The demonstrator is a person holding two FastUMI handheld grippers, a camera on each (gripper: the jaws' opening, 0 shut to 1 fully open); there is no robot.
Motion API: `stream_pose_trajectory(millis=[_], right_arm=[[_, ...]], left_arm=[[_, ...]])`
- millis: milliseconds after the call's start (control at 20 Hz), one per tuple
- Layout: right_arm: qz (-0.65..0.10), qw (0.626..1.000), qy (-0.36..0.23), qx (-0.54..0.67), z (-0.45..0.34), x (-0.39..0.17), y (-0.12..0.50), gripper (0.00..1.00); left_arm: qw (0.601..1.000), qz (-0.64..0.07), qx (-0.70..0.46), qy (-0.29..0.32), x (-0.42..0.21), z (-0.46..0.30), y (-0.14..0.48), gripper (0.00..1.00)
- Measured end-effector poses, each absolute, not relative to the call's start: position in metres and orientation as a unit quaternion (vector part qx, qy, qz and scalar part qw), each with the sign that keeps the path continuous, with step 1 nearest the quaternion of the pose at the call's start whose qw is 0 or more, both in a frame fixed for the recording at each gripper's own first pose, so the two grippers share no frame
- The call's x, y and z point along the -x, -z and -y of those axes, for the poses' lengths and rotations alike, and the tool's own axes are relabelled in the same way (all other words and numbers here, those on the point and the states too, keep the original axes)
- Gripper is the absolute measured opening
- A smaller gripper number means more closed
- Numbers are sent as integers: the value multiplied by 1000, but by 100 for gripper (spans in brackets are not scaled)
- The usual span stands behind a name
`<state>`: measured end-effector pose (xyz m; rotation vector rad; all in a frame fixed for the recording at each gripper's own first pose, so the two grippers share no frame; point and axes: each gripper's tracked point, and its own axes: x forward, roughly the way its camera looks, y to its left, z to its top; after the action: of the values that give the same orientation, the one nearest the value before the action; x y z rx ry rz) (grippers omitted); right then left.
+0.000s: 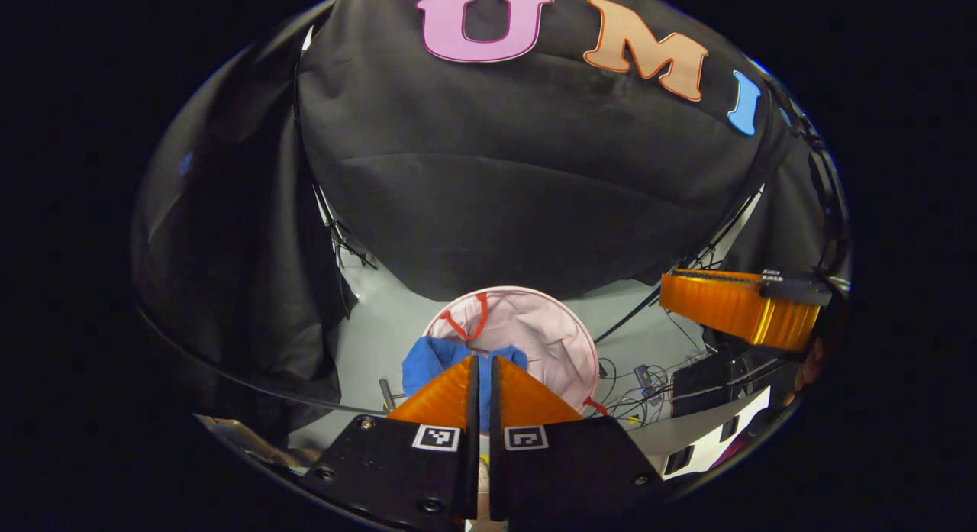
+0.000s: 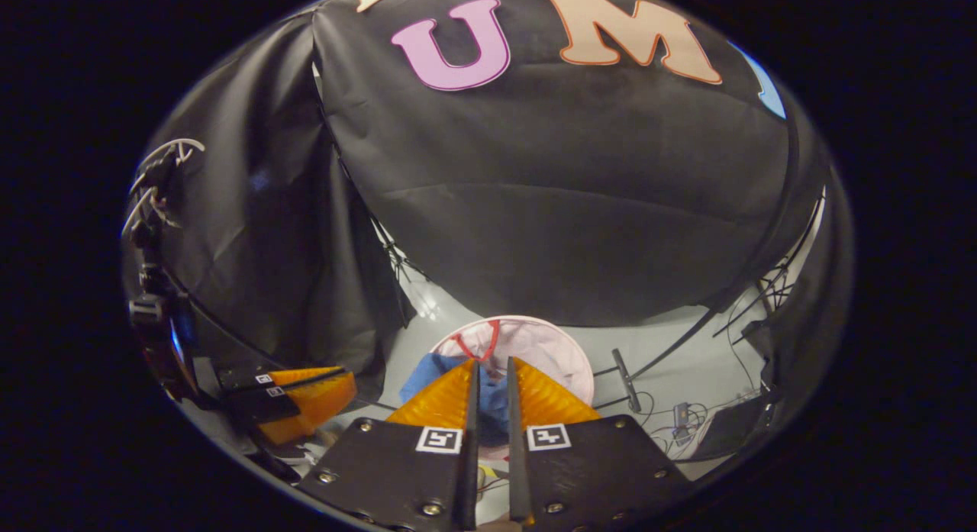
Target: Grasp the clothes on the hanger with both hands and then place them into the laundry hamper below.
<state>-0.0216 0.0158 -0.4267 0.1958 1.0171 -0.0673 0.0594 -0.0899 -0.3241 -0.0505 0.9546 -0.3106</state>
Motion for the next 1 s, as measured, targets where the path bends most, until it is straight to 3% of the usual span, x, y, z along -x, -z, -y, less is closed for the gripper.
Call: stream_pose_trajectory(millis=[1000], right_arm=[[-472, 876, 45, -87, -9, 31, 409, 17]], left_arm=[[887, -436, -4, 153, -76, 80, 312, 7]])
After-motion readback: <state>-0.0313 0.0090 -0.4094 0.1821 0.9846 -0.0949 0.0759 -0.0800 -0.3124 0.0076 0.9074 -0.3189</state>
